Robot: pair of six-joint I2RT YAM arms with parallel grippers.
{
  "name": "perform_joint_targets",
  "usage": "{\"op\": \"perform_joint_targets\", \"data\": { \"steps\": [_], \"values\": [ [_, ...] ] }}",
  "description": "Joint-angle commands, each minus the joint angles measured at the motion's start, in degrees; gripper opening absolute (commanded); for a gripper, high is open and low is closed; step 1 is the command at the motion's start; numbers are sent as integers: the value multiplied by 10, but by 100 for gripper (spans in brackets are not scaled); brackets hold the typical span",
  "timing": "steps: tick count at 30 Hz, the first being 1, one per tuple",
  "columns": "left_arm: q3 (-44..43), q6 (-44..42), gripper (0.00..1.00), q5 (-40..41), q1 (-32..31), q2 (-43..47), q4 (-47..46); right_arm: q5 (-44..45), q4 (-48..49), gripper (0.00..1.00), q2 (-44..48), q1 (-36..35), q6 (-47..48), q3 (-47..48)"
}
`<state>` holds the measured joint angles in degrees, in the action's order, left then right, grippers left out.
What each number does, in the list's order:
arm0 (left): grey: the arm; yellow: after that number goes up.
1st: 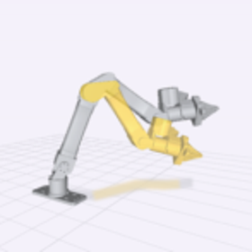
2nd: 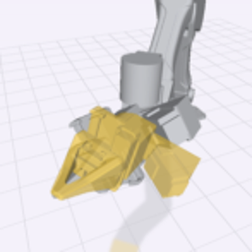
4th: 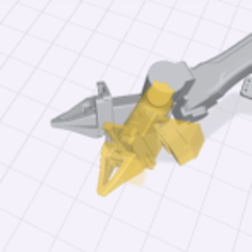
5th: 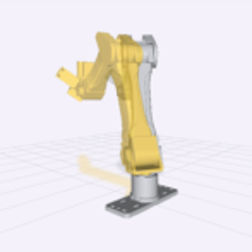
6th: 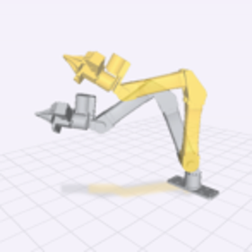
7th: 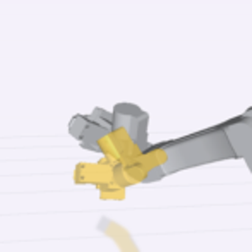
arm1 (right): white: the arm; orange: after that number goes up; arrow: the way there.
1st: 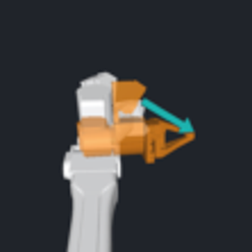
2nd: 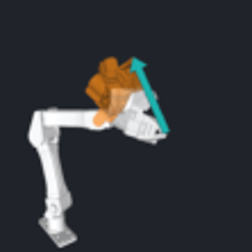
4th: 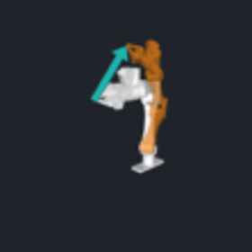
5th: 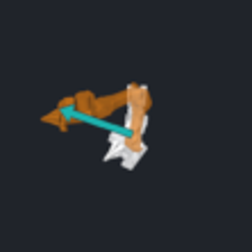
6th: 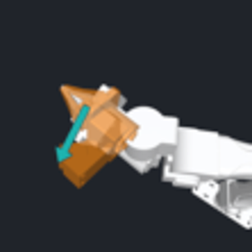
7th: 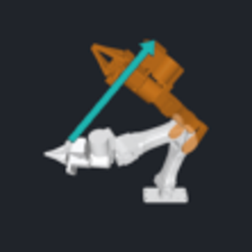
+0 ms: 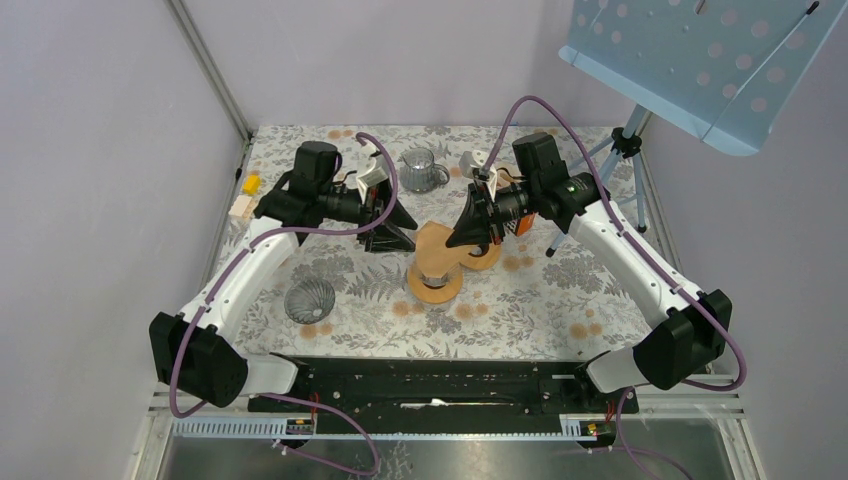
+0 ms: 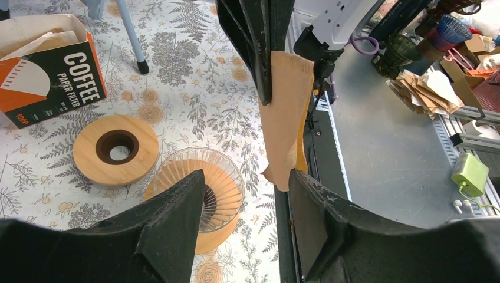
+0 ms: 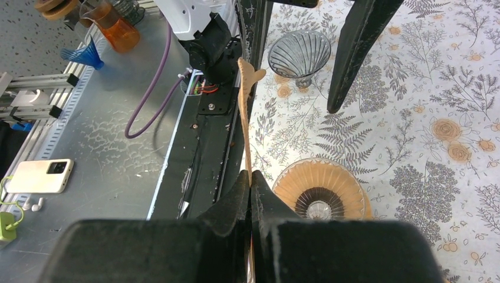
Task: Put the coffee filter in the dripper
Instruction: Place the coffee filter in the coffee dripper.
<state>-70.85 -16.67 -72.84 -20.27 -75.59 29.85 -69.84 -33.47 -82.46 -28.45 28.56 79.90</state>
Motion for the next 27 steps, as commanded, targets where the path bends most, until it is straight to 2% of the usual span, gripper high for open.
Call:
{"op": "perform_joint_targets", "data": {
  "steps": [1, 27],
  "values": [
    [-5, -11, 58, -19, -7, 5, -22, -19, 16, 0, -1, -2, -7, 26],
    [-5, -24, 61, -2, -9, 26, -10, 16, -6, 0, 4, -1, 17, 27]
  ]
}}
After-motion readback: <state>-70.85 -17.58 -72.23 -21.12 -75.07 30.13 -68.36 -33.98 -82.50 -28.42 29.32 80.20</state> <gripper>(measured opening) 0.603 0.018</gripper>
